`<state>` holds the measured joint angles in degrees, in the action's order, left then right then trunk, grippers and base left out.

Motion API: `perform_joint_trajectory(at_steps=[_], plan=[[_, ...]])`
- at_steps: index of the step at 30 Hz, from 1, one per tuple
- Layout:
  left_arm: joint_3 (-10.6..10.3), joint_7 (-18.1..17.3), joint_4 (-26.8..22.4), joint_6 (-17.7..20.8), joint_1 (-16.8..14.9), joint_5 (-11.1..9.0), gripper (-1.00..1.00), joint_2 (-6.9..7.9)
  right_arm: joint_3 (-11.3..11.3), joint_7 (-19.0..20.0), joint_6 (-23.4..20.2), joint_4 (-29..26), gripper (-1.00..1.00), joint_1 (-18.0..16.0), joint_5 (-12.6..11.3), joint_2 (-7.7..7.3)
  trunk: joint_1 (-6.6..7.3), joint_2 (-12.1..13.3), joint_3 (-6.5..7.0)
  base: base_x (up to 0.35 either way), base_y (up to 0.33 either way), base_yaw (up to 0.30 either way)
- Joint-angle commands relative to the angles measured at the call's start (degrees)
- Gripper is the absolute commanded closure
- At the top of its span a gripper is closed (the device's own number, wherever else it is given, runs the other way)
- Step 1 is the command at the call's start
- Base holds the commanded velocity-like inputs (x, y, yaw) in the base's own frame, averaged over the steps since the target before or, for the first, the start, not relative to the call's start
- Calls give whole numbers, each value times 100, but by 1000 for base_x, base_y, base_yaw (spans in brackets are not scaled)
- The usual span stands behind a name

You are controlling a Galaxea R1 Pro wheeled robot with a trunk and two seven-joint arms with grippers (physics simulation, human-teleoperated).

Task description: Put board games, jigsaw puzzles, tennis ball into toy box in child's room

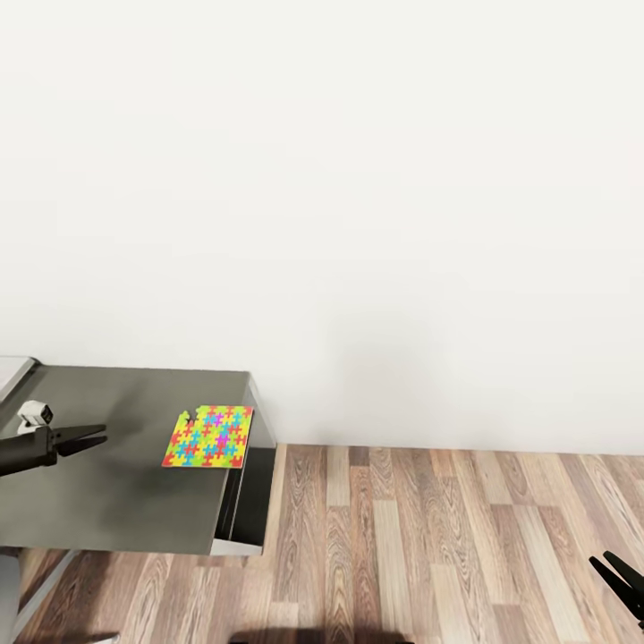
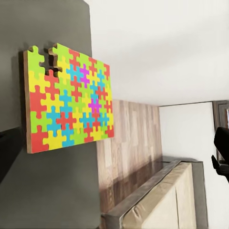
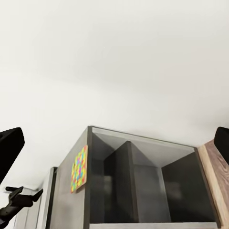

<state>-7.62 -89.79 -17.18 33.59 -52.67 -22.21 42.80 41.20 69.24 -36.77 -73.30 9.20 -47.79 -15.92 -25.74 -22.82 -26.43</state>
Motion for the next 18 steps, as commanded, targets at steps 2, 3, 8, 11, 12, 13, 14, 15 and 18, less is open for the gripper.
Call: perform_joint_trajectory(at_steps=[2,3,8,11,12,13,14,15,18], plan=[[-52,-21,3,52,-6,-33,-100,3,-5,-7,-44,-3,-100,3,-38,0,-4,-9,11,0,0,0],[-52,-21,3,50,-6,-32,-100,3,-5,-7,-43,-3,-100,3,-37,0,-4,-9,20,0,0,0],[-55,-21,4,37,-6,-30,-100,-32,-7,-7,-42,-5,-100,3,-37,-1,-4,-9,67,0,0,0],[-55,-21,1,33,-6,-29,-100,-59,-7,-7,-41,-4,-100,3,-37,1,-4,-9,94,0,0,0],[-55,-21,0,32,-6,-29,-100,-67,-7,-7,-41,-3,-100,3,-37,1,-4,-9,104,0,0,0],[-55,-21,-2,29,-6,-29,-100,-87,-7,-7,-41,-2,-100,3,-37,-1,-4,-9,113,0,0,0],[-55,-21,-2,28,-6,-29,-100,-98,-7,-7,-41,-2,-100,3,-37,-2,-4,-9,122,0,0,0],[-55,-21,-3,28,-6,-29,-100,-110,-7,-7,-41,-1,-100,3,-37,-3,-4,-9,132,0,0,0],[-55,-21,-4,26,-6,-29,-100,-143,-4,-2,-43,-4,-100,3,-37,-10,-4,-9,159,0,0,0]])
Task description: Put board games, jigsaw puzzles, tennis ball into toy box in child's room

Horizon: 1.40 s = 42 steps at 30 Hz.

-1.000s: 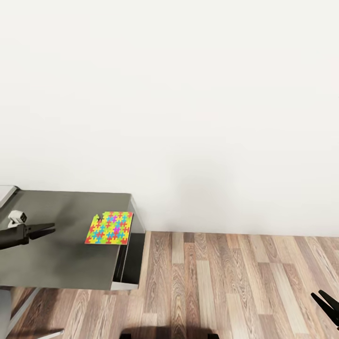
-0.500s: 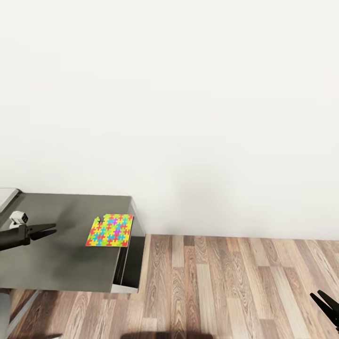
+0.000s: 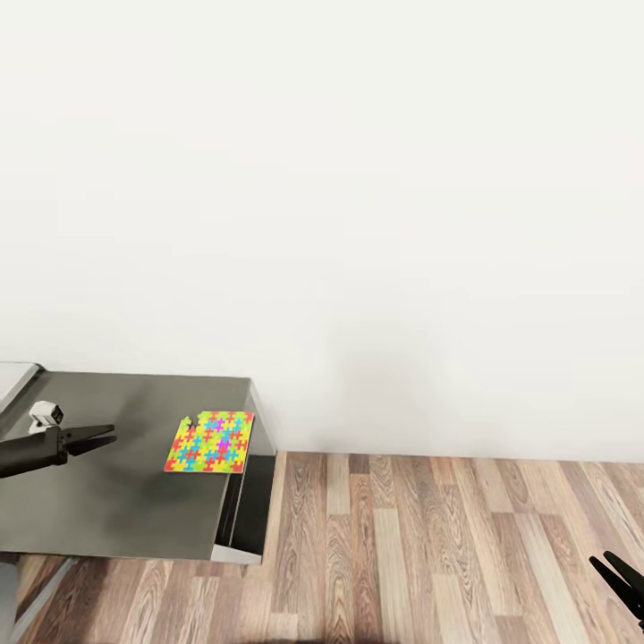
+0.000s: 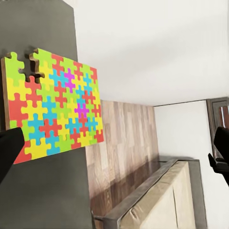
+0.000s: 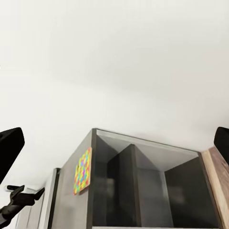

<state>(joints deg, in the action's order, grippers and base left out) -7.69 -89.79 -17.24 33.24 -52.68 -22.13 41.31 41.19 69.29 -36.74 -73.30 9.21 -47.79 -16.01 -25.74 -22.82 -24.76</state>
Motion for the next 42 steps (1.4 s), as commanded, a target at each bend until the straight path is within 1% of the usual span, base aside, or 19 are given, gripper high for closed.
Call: perform_joint_trajectory(at_steps=[1,21,33,39,42], plan=[[-48,-21,2,60,-6,-37,-100,-1,-2,-6,-47,-5,-100,2,-38,-5,-4,-10,1,0,0,0],[-56,-21,1,58,-6,-37,-100,-32,3,6,-53,-8,-100,2,-38,-30,-4,-10,187,0,0,0],[-57,-21,1,51,-5,-35,-100,-37,3,6,-53,-17,-100,2,-38,-19,-4,-10,299,0,0,0],[-61,-21,1,34,-2,-29,-100,-115,3,6,-53,-17,-100,2,-38,-18,-4,-10,355,0,0,0],[-64,-21,1,-62,0,-33,-100,-135,3,6,-53,-17,-100,2,-38,-17,-4,-10,383,0,0,0]])
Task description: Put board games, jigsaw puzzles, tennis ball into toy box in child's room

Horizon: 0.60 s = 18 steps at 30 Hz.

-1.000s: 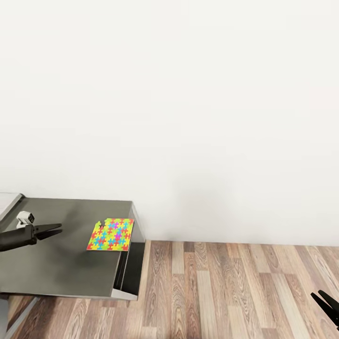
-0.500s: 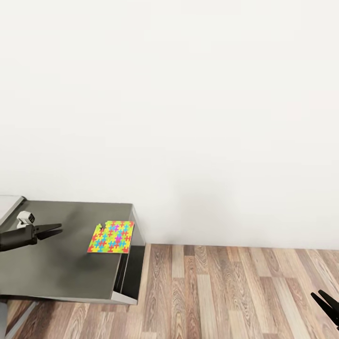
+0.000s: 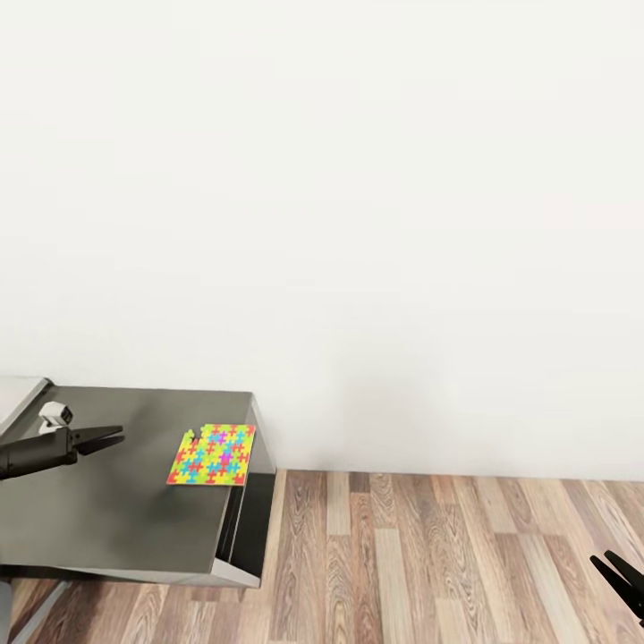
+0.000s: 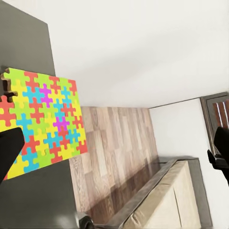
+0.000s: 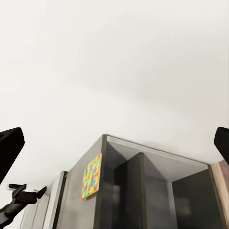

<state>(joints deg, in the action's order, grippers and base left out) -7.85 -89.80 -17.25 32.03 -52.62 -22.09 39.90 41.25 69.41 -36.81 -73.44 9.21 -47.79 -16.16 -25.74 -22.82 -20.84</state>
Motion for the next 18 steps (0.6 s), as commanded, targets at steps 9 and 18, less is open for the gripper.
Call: perform_joint_trajectory(at_steps=[9,18], plan=[[-50,-21,2,-37,-6,-41,-100,-8,-3,-6,-46,4,-100,2,-38,-9,-4,-10,75,0,0,0],[-50,-21,2,-48,-5,-34,-100,-26,-6,-6,-46,9,-100,2,-37,-10,-4,-10,159,0,0,0]])
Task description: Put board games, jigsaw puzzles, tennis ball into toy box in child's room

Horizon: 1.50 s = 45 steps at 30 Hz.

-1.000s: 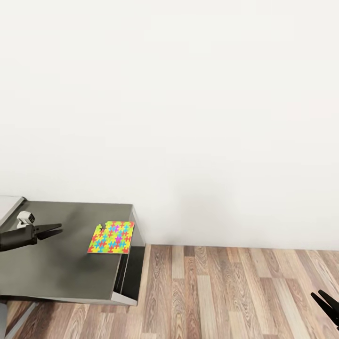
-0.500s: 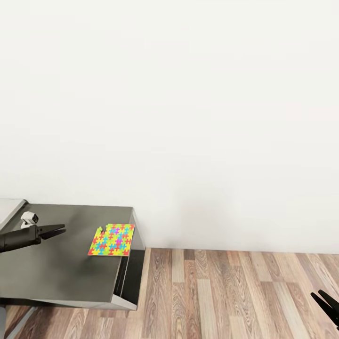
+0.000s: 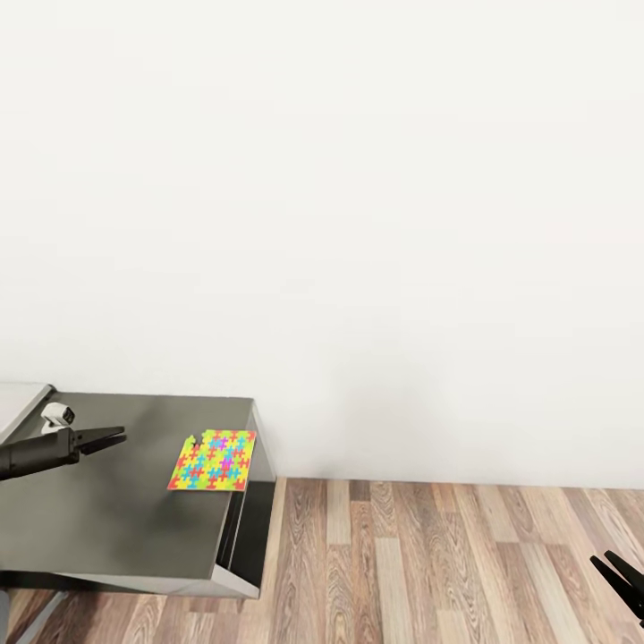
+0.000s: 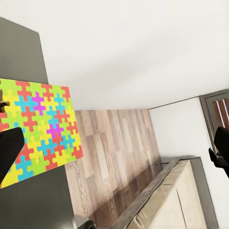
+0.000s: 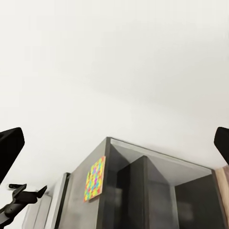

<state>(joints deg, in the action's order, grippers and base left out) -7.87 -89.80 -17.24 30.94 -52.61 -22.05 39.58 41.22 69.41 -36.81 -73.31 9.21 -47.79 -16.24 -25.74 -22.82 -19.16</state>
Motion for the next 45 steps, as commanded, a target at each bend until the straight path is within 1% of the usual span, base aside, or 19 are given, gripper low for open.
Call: perform_joint_trajectory(at_steps=[1,19,32,45], plan=[[-48,-20,2,58,-5,-37,-100,4,-4,-6,-46,-4,-100,2,-38,-2,-4,-10,0,0,0,0],[-58,-20,2,52,-4,-36,-100,-3,-9,-6,-44,-14,-100,2,-38,22,-4,-10,168,0,0,0],[-66,-20,2,52,-4,-36,-100,-10,-9,-6,-46,-14,-100,2,-38,8,-4,-10,290,0,0,0],[-66,-20,2,48,-4,-28,-100,-70,-8,-6,-46,-15,-100,2,-38,8,-4,-10,411,0,0,0]])
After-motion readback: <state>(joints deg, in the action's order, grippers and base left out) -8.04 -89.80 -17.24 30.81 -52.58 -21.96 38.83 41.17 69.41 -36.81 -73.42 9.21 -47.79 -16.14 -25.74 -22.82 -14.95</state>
